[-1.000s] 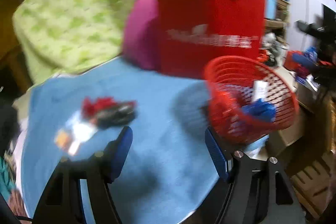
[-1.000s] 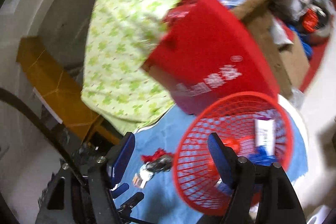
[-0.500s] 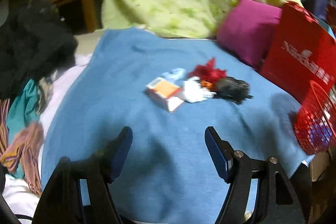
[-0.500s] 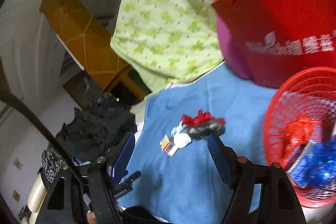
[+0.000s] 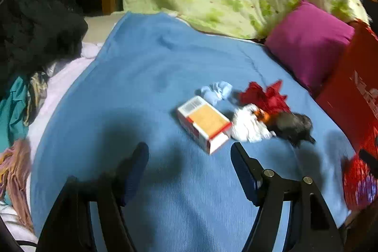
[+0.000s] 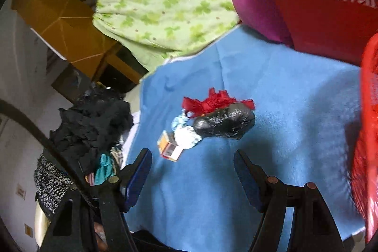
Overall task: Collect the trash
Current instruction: 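Grasp the black plastic bag with the right tool while the left grasps the white-orange box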
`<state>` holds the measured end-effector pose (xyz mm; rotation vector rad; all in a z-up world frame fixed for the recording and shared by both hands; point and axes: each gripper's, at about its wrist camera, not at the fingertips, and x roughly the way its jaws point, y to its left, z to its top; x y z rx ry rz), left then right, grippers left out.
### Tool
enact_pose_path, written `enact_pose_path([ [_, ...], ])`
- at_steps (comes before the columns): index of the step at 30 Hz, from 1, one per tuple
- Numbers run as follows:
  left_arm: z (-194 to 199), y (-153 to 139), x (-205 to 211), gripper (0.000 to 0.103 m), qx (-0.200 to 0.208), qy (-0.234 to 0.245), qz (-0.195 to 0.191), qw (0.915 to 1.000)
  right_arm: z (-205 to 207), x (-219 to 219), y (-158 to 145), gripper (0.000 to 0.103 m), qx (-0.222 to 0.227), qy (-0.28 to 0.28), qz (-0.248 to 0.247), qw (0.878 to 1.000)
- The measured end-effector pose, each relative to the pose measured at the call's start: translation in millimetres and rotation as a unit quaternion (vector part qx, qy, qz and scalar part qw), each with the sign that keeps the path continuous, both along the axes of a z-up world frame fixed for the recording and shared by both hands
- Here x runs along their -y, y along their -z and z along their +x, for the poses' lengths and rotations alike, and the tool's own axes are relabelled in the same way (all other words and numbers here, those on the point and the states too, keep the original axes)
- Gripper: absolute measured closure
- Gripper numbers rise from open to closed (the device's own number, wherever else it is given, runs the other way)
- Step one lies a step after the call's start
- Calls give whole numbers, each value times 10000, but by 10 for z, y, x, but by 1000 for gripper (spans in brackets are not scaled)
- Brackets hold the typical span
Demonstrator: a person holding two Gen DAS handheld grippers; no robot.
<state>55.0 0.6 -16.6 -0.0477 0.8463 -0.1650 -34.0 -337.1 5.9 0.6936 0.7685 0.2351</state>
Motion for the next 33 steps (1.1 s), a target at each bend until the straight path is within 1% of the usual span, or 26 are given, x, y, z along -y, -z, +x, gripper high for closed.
enact_pose_path([
  [5, 474, 108, 116, 31, -233, -198, -39, 9995, 509, -9, 321, 28, -420, 73, -8, 9991],
  [7, 607, 148, 180, 31, -309, -219, -38, 9993, 701, 15, 464, 28, -597, 131, 77, 9981],
  [10, 798, 262, 269, 31, -529, -282, -36, 9982, 952, 66, 670, 28, -921, 291, 312, 9948],
  [12, 880, 331, 297, 31, -660, -302, -108, 9973, 1075, 81, 778, 28, -1089, 369, 531, 9920],
  [13, 918, 369, 310, 31, -724, -342, -117, 9967, 1117, 80, 814, 28, -1184, 433, 553, 9905],
  [16, 983, 467, 314, 31, -885, -448, -194, 9949, 1259, 47, 917, 28, -1433, 519, 567, 9867],
  [18, 1000, 533, 303, 31, -1001, -492, -273, 9934, 1327, 17, 982, 28, -1572, 599, 483, 9846],
  [20, 1006, 567, 293, 31, -1046, -517, -412, 9923, 1359, -3, 1035, 29, -1598, 644, 490, 9838],
  [21, 1005, 569, 276, 31, -1048, -529, -468, 9920, 1358, -12, 1051, 38, -1583, 659, 494, 9839],
  [22, 1001, 570, 271, 31, -1048, -532, -496, 9918, 1360, -33, 1067, 42, -1569, 611, 467, 9846],
  [23, 1002, 578, 264, 31, -1068, -510, -551, 9914, 1353, -56, 1075, 50, -1547, 546, 451, 9854],
  [24, 1004, 589, 257, 31, -1099, -498, -600, 9909, 1341, -75, 1078, 55, -1513, 501, 450, 9862],
  [25, 1007, 608, 230, 31, -1136, -494, -698, 9898, 1322, -86, 1076, 57, -1486, 478, 435, 9868],
  [26, 1007, 621, 208, 35, -1162, -489, -793, 9888, 1291, -107, 1061, 59, -1454, 454, 405, 9875],
  [27, 1010, 630, 202, 37, -1183, -483, -824, 9884, 1240, -127, 1030, 60, -1402, 413, 350, 9886],
  [33, 896, 637, 97, 39, -1178, -473, -928, 9876, 895, -213, 836, 61, -1152, 92, 283, 9929],
])
